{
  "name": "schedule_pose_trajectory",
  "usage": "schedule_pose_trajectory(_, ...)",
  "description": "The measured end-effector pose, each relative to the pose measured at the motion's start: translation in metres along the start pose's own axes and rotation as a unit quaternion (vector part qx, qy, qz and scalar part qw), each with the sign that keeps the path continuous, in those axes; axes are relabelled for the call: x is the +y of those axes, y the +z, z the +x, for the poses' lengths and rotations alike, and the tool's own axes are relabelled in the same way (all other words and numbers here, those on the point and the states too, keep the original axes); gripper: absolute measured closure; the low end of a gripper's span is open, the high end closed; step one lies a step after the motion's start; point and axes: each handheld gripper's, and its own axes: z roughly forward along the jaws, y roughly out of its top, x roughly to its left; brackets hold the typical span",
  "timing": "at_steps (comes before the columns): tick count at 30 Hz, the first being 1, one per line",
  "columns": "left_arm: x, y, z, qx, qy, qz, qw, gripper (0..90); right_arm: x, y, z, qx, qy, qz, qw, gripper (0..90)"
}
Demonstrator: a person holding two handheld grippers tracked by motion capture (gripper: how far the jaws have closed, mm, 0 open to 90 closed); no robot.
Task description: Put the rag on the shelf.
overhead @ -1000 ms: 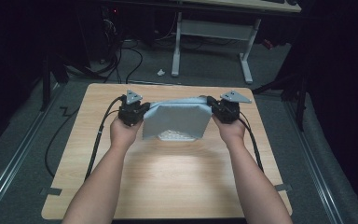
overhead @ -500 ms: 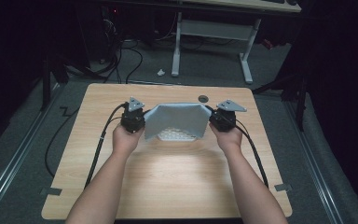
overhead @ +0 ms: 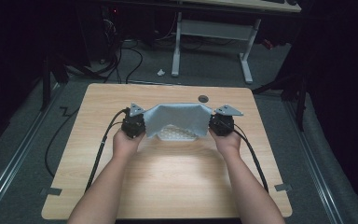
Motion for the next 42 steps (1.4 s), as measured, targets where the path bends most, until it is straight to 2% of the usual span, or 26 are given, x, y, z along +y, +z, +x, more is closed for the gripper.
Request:
schedule_pose_trajectory(10,-0.003,-0.002,0.0,0.005,-0.001,-0.005,1.0,88.3,-0.005,0.004,0.001,-0.001,-0.001,0.008,1.0,89.0)
schedule_pose_trajectory(13,-0.003,-0.004,0.002,0.008,-0.009,-0.009,0.9999,84.6,-0.005,0.003,0.001,-0.002,-0.001,0.009,1.0,88.1)
schedule_pose_trajectory(17,-0.003,-0.006,0.003,0.012,-0.008,-0.01,0.9999,82.3,-0.005,0.002,0.0,-0.002,-0.002,0.01,0.9999,84.4)
schedule_pose_trajectory(19,-0.003,-0.01,0.006,0.018,-0.01,-0.015,0.9997,78.1,-0.004,0.0,-0.002,-0.007,0.0,0.009,0.9999,81.2)
schedule_pose_trajectory(29,0.001,-0.026,0.015,0.036,-0.021,-0.035,0.9985,69.3,0.005,-0.013,-0.013,-0.021,0.003,-0.006,0.9998,78.7)
schedule_pose_trajectory(42,0.0,-0.033,0.019,0.041,-0.023,-0.043,0.998,68.3,0.002,-0.014,-0.018,-0.036,0.008,-0.007,0.9993,75.8)
